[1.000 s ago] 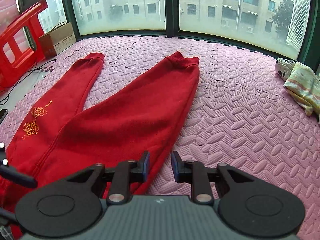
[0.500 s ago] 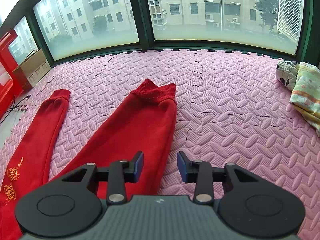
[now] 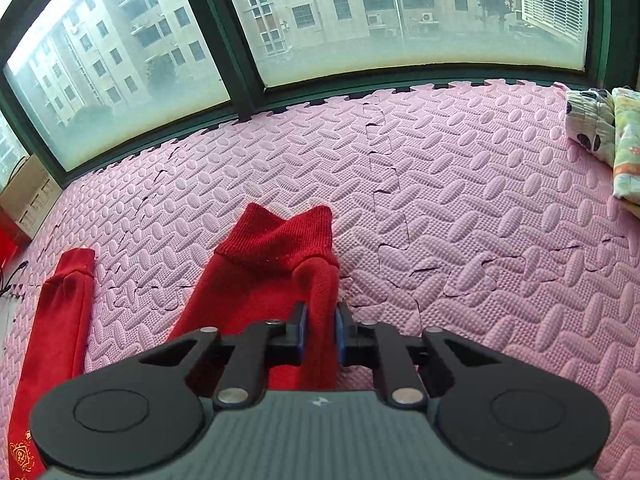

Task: Fold clothes
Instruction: 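Lift the cuff with the right gripper and lay it over the other leg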

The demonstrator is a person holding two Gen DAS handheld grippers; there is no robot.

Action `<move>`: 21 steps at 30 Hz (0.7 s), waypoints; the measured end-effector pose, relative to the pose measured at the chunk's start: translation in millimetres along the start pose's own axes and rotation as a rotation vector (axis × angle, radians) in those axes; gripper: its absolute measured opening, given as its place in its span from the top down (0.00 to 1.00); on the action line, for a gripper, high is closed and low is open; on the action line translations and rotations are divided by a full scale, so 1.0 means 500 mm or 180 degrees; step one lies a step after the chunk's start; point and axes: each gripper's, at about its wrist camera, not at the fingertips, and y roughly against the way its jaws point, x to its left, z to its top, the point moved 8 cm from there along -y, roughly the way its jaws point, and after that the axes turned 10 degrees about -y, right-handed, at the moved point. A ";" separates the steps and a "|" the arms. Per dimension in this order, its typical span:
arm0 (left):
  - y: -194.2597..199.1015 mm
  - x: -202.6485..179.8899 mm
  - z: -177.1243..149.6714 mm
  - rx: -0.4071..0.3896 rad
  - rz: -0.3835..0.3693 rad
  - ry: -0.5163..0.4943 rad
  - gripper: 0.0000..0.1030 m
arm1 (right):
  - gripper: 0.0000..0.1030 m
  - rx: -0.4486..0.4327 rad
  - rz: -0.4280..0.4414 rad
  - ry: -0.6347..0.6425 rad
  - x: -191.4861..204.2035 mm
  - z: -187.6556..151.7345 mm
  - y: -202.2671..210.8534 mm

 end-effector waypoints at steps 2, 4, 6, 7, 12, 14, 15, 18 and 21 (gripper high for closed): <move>0.016 0.009 0.001 -0.0073 0.0024 0.0076 0.87 | 0.91 -0.0076 -0.0029 -0.0007 0.013 0.011 0.013; 0.035 0.020 -0.001 -0.0148 0.0061 0.0158 0.88 | 0.92 -0.0144 -0.0033 -0.0021 0.032 0.024 0.028; 0.061 0.032 -0.010 -0.0232 0.0122 0.0268 0.88 | 0.92 -0.0207 -0.0003 0.0006 0.063 0.037 0.041; 0.075 0.038 -0.015 -0.0282 0.0144 0.0338 0.88 | 0.92 -0.0252 0.0020 0.0030 0.086 0.046 0.051; 0.152 0.075 -0.055 -0.0496 0.0317 0.0694 0.88 | 0.92 -0.0387 0.0149 0.0210 0.217 0.062 0.064; 0.177 0.089 -0.076 -0.0549 0.0376 0.0832 0.89 | 0.92 -0.0392 0.0198 0.0314 0.279 0.050 0.054; 0.188 0.096 -0.087 -0.0574 0.0404 0.0901 0.89 | 0.92 -0.0394 0.0222 0.0368 0.309 0.044 0.048; 0.219 0.114 -0.114 -0.0640 0.0475 0.1068 0.89 | 0.92 -0.0380 0.0263 0.0586 0.400 0.007 0.021; 0.243 0.129 -0.134 -0.0704 0.0496 0.1177 0.89 | 0.92 -0.0339 0.0273 0.0730 0.481 -0.037 -0.013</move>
